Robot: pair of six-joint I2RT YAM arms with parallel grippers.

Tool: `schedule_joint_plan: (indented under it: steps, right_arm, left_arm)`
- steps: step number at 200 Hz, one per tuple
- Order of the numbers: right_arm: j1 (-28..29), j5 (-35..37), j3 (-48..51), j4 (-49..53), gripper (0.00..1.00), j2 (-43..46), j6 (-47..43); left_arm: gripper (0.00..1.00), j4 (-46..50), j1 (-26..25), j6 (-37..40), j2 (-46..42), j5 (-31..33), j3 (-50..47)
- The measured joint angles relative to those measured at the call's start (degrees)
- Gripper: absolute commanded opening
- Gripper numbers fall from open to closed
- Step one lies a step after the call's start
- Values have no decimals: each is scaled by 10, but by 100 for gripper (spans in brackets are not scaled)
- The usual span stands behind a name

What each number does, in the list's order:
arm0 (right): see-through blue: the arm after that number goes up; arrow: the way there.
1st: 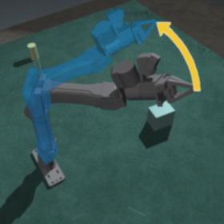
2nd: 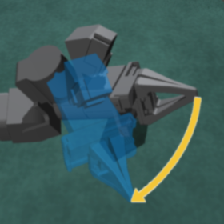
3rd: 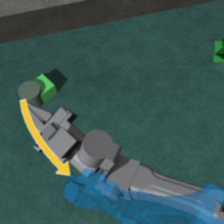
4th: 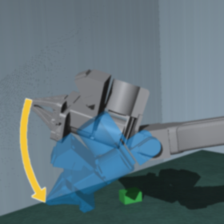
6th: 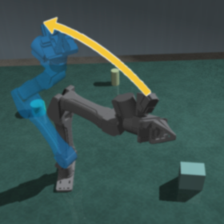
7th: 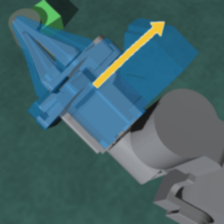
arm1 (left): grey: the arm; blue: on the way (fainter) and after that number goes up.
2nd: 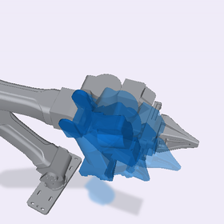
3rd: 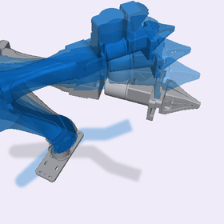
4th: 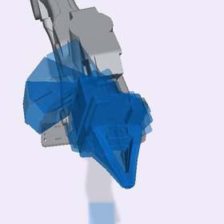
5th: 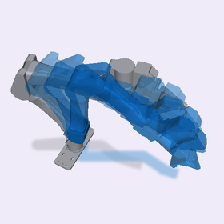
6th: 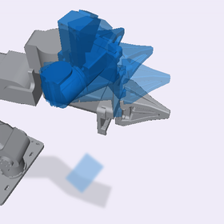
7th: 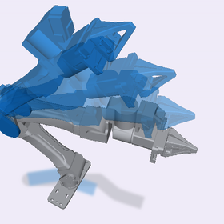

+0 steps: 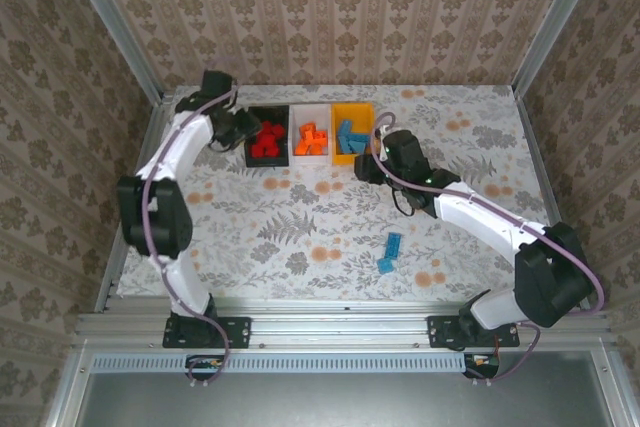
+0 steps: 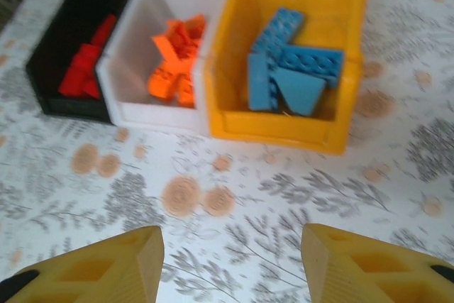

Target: Sort the legos into containers by color

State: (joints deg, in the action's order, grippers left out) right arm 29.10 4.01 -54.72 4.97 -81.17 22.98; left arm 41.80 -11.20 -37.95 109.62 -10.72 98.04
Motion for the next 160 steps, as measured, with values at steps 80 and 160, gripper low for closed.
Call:
schedule_joint_plan:
  steps: [80,160]
  right_arm:
    - [-12,33,53,66,58,122,-3]
    - [16,33,136,159,69,165,90]
  left_arm:
    - [83,74,-8,68,220,4,278]
    - [100,-20,-51,66,-91,-48,4]
